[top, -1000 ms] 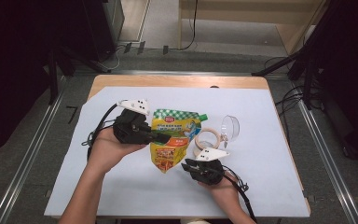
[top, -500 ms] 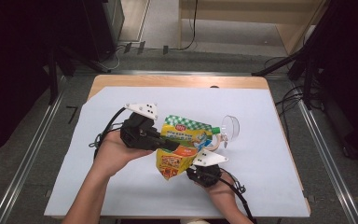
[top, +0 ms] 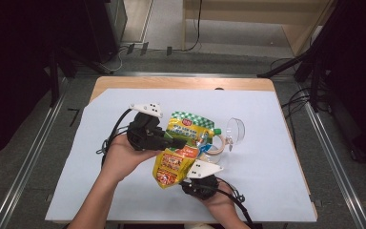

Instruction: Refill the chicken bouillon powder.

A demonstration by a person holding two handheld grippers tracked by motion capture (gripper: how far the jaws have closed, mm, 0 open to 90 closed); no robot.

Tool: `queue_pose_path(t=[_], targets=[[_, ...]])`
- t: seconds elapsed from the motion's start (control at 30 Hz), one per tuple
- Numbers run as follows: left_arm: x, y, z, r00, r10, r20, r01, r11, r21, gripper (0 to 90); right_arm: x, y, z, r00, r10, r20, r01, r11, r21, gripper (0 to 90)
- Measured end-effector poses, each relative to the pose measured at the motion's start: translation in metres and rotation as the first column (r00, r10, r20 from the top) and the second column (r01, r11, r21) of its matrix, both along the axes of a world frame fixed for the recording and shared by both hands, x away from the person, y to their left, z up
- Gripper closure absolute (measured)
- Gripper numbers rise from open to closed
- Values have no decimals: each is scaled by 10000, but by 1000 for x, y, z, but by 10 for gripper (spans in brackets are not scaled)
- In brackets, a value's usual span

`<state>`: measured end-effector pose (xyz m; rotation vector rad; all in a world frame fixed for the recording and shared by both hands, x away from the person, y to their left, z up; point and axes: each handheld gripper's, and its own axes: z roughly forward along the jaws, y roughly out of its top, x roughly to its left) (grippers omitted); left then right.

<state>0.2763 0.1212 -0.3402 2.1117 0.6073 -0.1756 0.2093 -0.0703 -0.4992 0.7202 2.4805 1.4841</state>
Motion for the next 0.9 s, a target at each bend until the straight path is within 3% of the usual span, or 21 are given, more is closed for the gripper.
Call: queue_pose_path(t=[0.23, 0.4, 0.57, 0.8, 0.9], targets=[[1, -7, -6, 9968, 783, -151, -779, 9966, 257, 742, -5, 6, 7, 9978, 501, -428, -485, 9981, 385, 769], [2, -11, -9, 9949, 1012, -5, -1010, 9931, 589, 696, -10, 10, 11, 9954, 816, -496, -786, 9951, 602, 772], [2, -14, -12, 9929, 1181, -151, -1166, 9900, 789, 674, -14, 13, 16, 9938, 1050, -366, -1022, 9921, 725, 760], [3, -22, -15, 9874, 1527, -419, -1479, 9840, 999, 619, -15, 13, 20, 9892, 1261, -747, -1167, 9860, 1188, 751], [3, -24, -16, 9875, 1538, -353, -1491, 9827, 1095, 590, -13, 13, 22, 9892, 1255, -759, -1151, 9850, 1285, 745]])
